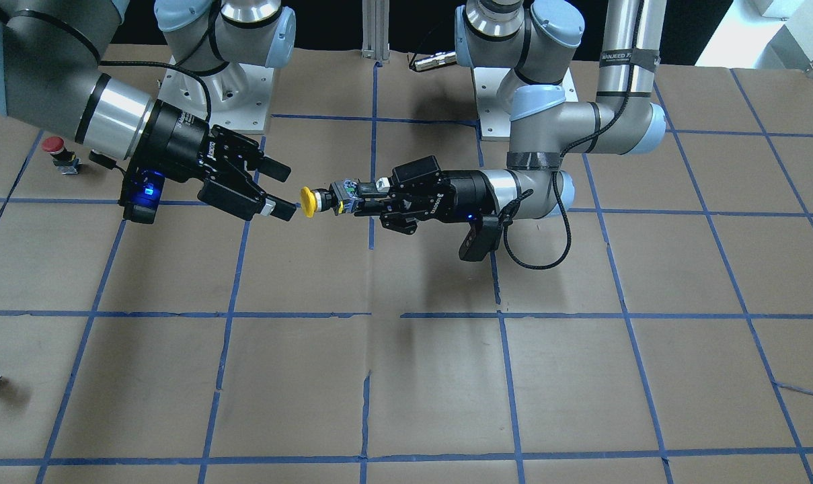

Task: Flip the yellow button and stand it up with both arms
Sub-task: 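Lift the yellow button toward the right gripper while the right gripper turns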

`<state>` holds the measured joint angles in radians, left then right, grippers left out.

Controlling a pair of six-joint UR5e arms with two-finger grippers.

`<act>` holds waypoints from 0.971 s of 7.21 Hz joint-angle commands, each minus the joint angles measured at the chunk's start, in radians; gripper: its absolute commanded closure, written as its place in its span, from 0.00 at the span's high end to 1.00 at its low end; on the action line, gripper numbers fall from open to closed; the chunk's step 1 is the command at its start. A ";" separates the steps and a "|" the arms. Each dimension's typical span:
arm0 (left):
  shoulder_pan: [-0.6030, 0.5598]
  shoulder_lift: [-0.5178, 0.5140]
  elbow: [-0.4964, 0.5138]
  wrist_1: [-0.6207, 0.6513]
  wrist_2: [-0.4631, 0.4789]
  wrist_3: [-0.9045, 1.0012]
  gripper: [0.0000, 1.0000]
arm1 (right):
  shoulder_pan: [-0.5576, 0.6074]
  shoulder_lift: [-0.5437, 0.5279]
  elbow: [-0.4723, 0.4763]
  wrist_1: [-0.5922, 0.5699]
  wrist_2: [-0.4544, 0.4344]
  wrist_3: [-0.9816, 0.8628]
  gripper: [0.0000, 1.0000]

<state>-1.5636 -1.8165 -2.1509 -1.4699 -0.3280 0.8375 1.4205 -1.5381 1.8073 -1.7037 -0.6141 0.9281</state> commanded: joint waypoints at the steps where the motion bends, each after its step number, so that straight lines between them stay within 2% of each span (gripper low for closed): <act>1: -0.006 0.003 0.002 0.000 0.000 -0.003 0.01 | 0.000 0.006 -0.002 -0.010 0.057 -0.002 1.00; 5: -0.012 0.006 0.008 0.016 0.000 -0.009 0.01 | 0.002 0.019 0.000 -0.008 0.056 0.000 0.99; 6: -0.012 0.008 0.008 0.016 0.001 -0.011 0.01 | 0.002 0.021 -0.002 -0.008 0.057 0.000 0.96; 7: -0.010 0.008 0.008 0.014 0.001 -0.011 0.01 | 0.002 0.022 0.000 -0.008 0.059 -0.002 0.86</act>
<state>-1.5751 -1.8091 -2.1430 -1.4550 -0.3273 0.8274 1.4219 -1.5176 1.8073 -1.7119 -0.5571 0.9274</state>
